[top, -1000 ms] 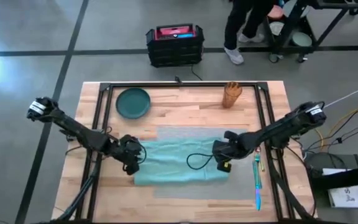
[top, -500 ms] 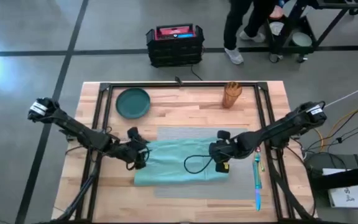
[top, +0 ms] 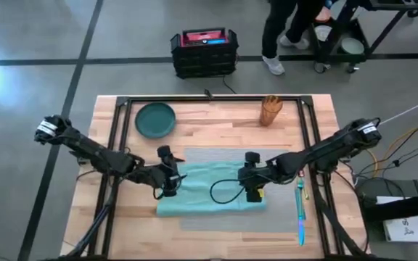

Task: Set table place
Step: Fold the light blue table napkin

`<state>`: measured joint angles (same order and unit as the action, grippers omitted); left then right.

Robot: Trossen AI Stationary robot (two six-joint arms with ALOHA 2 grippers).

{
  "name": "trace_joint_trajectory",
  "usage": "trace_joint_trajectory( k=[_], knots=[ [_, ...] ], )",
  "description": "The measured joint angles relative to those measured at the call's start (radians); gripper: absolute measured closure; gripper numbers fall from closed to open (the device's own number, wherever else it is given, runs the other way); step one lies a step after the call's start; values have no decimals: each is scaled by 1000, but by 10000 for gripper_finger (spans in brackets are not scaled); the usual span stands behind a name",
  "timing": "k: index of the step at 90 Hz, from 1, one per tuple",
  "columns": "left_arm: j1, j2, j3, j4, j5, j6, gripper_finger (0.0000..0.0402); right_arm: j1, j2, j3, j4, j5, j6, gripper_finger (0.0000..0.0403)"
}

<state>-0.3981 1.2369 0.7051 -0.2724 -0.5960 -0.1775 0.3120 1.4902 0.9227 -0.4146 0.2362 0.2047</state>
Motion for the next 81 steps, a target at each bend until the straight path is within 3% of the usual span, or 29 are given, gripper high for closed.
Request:
trace_joint_trajectory(
  k=[13, 27, 47, 81],
  knots=[
    [-8, 86, 152, -270, 124, -128, 119, 53, 0, 71, -56, -9, 2, 182],
    [-78, 192, 258, -483, 240, -285, 116, 168, 0, 137, -233, -8, 132, 150],
    [-187, 296, 296, -487, 244, -395, 116, 304, 0, 111, -235, 39, 271, 129],
    [-236, 350, 295, -489, 249, -495, 127, 345, 0, 74, -232, 55, 323, 157]
  ],
)
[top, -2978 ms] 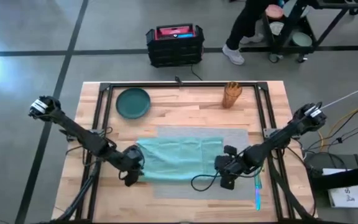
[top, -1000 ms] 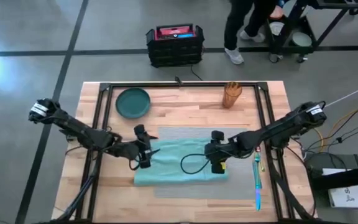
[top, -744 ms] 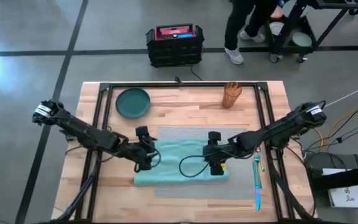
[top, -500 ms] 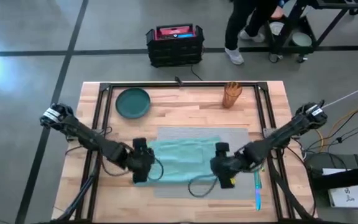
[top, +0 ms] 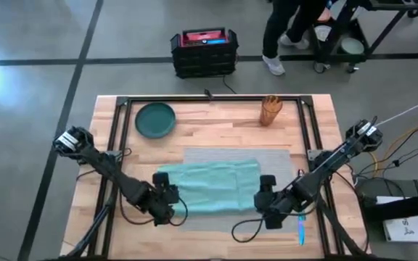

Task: Set table place
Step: Fold the light blue table napkin

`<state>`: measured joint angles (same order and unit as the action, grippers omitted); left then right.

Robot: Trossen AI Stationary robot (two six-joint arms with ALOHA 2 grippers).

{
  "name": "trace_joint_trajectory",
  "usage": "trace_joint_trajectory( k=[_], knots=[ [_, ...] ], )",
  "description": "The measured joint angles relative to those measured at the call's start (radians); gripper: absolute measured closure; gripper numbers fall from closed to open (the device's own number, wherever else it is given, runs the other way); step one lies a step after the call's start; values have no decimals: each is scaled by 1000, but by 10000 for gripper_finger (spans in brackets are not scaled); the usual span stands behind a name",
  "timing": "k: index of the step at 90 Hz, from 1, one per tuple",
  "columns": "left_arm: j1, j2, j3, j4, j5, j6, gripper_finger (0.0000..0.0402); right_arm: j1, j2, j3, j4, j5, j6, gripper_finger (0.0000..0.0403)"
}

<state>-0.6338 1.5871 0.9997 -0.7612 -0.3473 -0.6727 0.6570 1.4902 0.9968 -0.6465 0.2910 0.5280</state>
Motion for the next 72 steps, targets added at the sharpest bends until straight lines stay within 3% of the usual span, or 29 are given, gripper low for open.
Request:
trace_joint_trajectory(
  k=[29, 72],
  knots=[
    [-4, 5, 0, 2, 5, -2, 131, 6, 0, -18, 4, 0, 14, 167],
    [-7, 5, -4, 24, 11, -10, 132, 25, 0, -94, 53, -4, 112, 129]
  ],
)
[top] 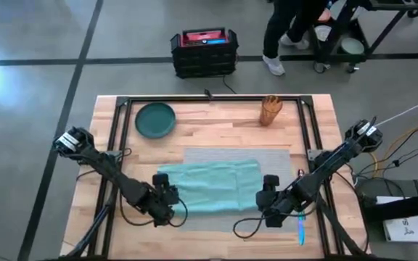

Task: Set table place
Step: Fold the light blue table napkin

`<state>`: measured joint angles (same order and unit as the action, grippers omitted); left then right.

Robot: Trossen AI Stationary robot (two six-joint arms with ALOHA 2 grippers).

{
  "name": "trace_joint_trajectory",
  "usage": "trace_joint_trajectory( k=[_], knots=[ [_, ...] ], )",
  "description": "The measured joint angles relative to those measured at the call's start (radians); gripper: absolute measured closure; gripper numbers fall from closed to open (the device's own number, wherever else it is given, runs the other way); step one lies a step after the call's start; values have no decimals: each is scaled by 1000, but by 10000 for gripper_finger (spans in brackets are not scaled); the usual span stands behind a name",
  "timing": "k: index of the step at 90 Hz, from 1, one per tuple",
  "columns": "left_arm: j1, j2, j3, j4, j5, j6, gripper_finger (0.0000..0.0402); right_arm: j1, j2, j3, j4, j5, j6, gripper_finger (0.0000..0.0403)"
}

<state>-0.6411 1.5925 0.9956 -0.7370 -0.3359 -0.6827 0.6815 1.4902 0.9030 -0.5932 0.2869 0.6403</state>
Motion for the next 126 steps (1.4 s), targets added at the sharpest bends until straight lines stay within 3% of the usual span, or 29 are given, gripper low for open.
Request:
trace_joint_trajectory(
  k=[26, 48, 80, 107, 126],
  knots=[
    [-28, 0, -53, 112, 4, -5, 132, 1, 0, -50, 79, 2, -13, 140],
    [-72, 0, -133, 237, 86, -37, 132, 1, 0, -79, 122, 22, -16, 159],
    [-113, 0, -167, 251, 84, -115, 132, 0, 0, -112, 175, 46, -67, 165],
    [-116, -2, -239, 362, 75, -135, 132, 1, 1, -128, 238, 27, -74, 185],
    [-116, -3, -243, 365, 71, -146, 132, 1, 81, -128, 260, 20, -97, 189]
  ],
)
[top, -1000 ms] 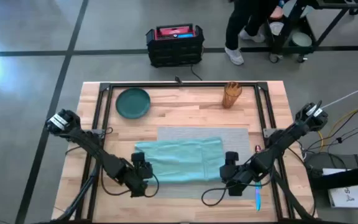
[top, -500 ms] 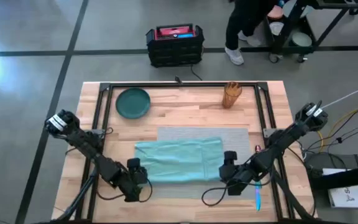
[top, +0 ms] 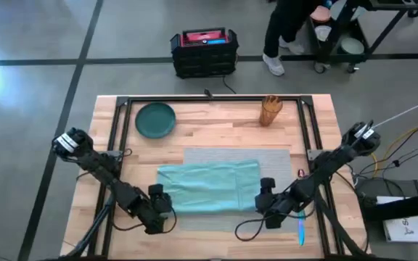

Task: Set table place
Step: Fold the light blue table napkin

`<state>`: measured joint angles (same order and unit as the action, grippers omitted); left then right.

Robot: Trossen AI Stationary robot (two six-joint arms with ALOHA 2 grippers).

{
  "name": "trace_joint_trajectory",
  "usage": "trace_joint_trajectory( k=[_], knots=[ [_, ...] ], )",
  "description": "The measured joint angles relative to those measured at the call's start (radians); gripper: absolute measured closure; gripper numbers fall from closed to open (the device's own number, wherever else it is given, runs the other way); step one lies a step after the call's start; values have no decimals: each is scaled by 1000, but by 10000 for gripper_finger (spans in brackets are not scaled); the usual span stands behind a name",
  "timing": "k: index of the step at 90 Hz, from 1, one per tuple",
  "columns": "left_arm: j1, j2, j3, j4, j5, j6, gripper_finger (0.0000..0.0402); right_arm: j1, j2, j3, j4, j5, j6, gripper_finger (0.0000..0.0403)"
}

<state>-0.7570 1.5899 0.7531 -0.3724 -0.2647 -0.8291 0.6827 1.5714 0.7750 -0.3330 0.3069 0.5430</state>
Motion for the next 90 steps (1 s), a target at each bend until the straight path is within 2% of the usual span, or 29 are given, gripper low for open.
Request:
trace_joint_trajectory(
  k=[22, 35, 74, 90],
  knots=[
    [0, 0, -1, 1, -6, 7, 132, -1, 62, 3, -1, -5, 8, 179],
    [0, 0, -1, 1, -10, 9, 140, -1, 65, 4, -19, -24, 42, 195],
    [0, 1, -1, 2, -11, 31, 277, -2, 65, 4, -34, -26, 35, 290],
    [0, 1, -1, -1, -14, 34, 317, -2, 66, 3, -35, -26, 33, 316]
  ],
)
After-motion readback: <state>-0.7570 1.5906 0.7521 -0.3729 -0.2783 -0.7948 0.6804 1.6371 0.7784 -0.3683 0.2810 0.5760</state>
